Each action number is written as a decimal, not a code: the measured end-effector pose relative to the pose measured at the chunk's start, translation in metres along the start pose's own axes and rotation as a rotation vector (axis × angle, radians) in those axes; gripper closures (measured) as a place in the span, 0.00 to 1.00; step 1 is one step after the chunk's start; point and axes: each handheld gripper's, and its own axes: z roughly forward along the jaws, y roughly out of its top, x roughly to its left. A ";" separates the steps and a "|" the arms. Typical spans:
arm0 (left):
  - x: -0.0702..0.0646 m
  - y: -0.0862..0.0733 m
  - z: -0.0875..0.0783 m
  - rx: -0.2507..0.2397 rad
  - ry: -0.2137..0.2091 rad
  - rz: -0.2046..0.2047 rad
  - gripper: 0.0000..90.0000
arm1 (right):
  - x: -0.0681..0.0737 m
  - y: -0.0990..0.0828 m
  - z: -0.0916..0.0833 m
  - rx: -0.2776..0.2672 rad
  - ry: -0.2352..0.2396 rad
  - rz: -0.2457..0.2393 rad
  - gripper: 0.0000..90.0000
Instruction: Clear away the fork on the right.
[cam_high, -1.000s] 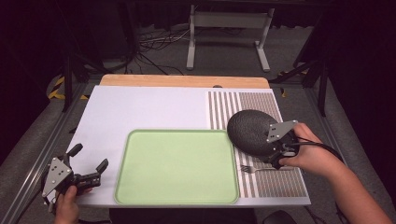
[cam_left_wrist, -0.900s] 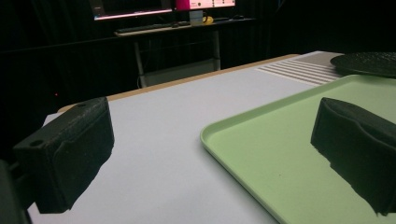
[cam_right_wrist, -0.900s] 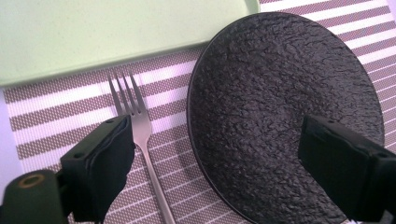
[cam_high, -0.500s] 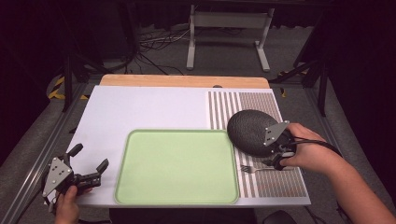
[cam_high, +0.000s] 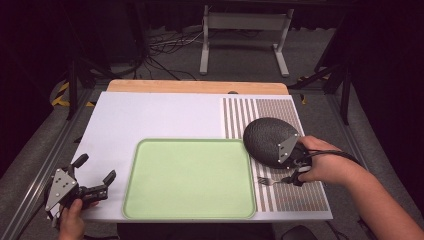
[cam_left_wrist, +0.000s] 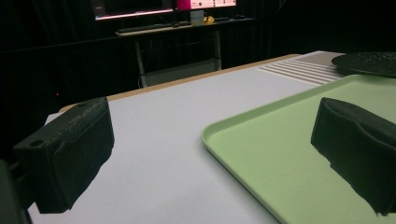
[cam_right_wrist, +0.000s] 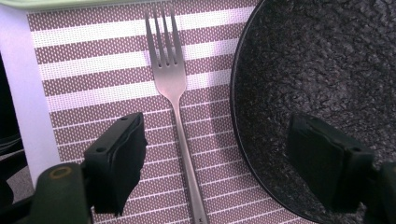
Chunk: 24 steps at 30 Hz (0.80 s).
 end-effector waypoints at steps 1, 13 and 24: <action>0.000 0.000 0.000 0.001 0.000 0.000 0.00 | 0.000 0.000 0.001 -0.003 -0.003 -0.001 0.25; 0.000 0.000 0.000 0.004 -0.001 0.001 0.00 | 0.006 -0.008 0.024 0.046 0.072 0.019 0.44; 0.000 0.000 0.000 0.002 -0.003 0.001 0.00 | 0.007 -0.004 0.037 0.130 0.113 -0.060 0.66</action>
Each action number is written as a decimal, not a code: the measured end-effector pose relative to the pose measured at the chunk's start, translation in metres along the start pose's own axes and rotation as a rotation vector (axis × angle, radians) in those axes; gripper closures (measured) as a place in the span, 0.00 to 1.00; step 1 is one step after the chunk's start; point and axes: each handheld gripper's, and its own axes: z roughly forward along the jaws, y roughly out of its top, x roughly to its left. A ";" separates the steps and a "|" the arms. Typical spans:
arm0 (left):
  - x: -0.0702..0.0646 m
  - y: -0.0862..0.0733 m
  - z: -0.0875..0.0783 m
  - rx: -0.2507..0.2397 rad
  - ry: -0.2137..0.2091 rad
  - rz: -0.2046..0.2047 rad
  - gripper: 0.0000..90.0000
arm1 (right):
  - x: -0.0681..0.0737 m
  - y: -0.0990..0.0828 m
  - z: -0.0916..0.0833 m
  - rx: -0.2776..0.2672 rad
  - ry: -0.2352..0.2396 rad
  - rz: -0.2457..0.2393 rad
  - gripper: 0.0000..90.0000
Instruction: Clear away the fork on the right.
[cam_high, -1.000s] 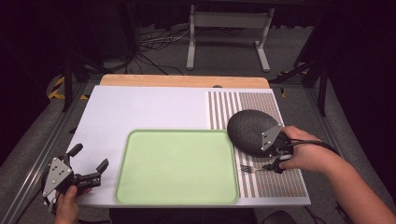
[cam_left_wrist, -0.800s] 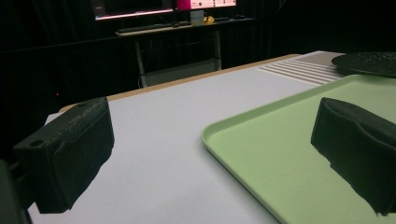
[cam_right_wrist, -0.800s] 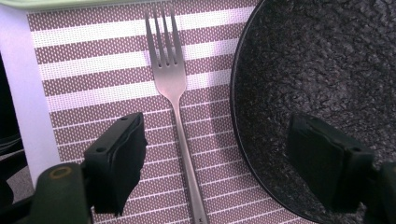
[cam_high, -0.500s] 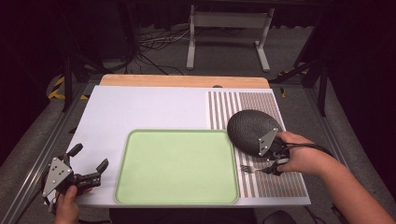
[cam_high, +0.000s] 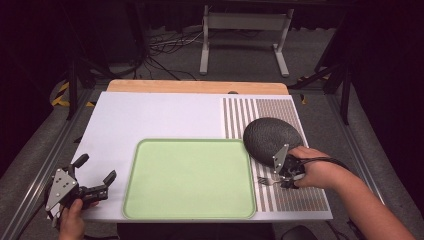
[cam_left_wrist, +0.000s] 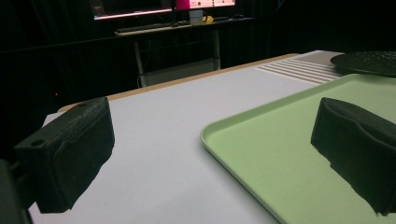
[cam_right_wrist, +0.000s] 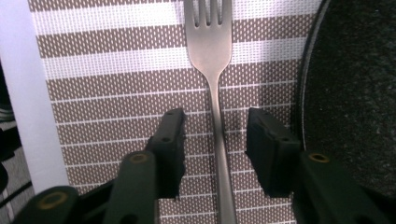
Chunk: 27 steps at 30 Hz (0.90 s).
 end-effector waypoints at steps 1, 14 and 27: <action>0.000 0.000 0.000 0.000 -0.001 -0.001 0.00 | 0.000 0.001 0.001 0.004 0.000 -0.002 0.68; 0.000 0.000 -0.001 -0.009 -0.009 0.002 0.00 | 0.000 0.012 0.009 0.111 0.014 -0.102 0.94; 0.000 0.000 -0.001 -0.009 -0.005 0.000 0.00 | -0.001 0.008 0.008 0.087 0.021 -0.059 0.94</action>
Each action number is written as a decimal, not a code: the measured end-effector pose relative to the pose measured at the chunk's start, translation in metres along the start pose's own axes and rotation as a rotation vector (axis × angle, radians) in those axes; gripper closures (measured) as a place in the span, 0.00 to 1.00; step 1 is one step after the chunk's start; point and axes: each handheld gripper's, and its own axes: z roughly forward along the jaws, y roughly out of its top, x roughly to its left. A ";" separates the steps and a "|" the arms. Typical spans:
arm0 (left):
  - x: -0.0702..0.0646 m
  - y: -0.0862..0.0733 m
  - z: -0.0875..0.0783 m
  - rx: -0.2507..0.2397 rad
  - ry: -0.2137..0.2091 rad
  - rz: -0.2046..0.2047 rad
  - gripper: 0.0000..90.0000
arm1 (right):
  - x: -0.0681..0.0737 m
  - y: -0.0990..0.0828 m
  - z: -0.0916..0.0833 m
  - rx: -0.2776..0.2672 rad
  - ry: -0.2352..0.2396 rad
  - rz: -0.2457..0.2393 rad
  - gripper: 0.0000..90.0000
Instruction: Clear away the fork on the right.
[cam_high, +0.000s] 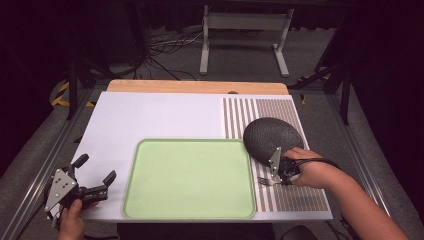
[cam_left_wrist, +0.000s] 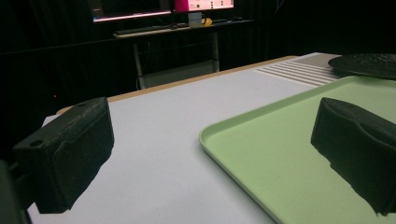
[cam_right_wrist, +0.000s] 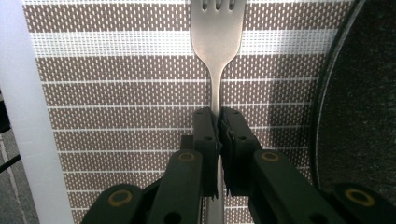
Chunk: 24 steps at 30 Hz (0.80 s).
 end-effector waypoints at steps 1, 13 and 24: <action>0.000 0.000 0.000 0.001 0.001 -0.001 0.00 | 0.000 0.000 0.000 -0.003 0.001 0.001 0.94; 0.000 0.000 0.000 0.001 0.001 -0.001 0.00 | 0.006 -0.003 -0.020 -0.034 -0.051 0.039 0.94; 0.000 0.000 0.000 0.001 0.003 -0.001 0.00 | 0.007 -0.005 -0.053 -0.119 -0.111 0.059 0.94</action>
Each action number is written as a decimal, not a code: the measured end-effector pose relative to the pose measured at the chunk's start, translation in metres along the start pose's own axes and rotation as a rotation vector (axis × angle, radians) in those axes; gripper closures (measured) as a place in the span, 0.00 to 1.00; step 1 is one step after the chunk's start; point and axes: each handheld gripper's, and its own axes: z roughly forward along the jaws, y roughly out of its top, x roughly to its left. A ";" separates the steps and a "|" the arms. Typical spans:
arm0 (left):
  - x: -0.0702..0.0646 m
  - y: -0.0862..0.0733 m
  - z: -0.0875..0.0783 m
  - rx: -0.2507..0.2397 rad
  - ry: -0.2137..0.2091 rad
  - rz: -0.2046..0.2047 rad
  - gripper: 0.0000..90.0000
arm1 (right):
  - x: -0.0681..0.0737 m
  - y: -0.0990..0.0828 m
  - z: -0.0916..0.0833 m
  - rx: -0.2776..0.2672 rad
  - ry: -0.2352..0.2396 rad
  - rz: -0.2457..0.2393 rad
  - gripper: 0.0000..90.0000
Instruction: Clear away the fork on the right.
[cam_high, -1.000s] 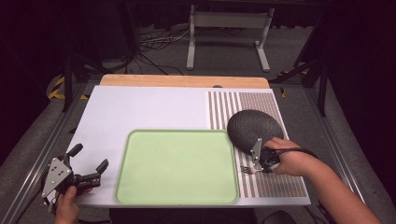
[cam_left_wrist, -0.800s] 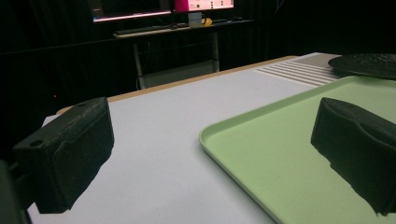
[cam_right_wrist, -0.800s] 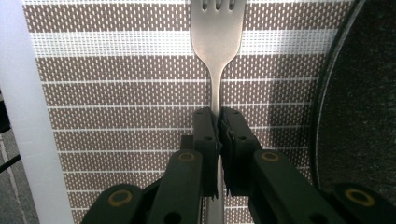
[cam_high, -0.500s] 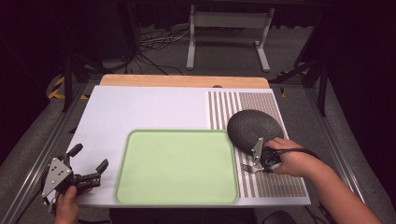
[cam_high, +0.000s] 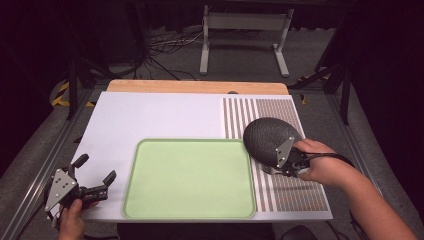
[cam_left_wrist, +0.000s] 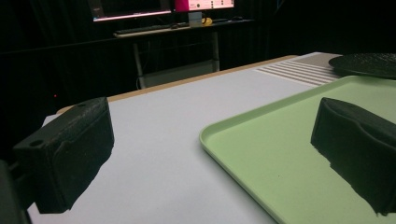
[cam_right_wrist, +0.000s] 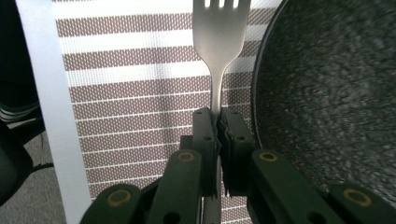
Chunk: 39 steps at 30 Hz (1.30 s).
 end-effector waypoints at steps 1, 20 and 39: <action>0.000 0.000 0.000 0.000 0.000 0.000 0.00 | 0.000 0.000 -0.002 -0.006 -0.002 0.003 0.94; 0.000 0.000 0.000 -0.001 0.004 0.005 0.00 | 0.000 0.030 -0.035 -0.206 -0.085 0.083 0.94; 0.001 0.000 -0.001 -0.003 0.003 0.000 0.00 | -0.004 0.090 -0.048 -0.311 -0.123 0.157 0.94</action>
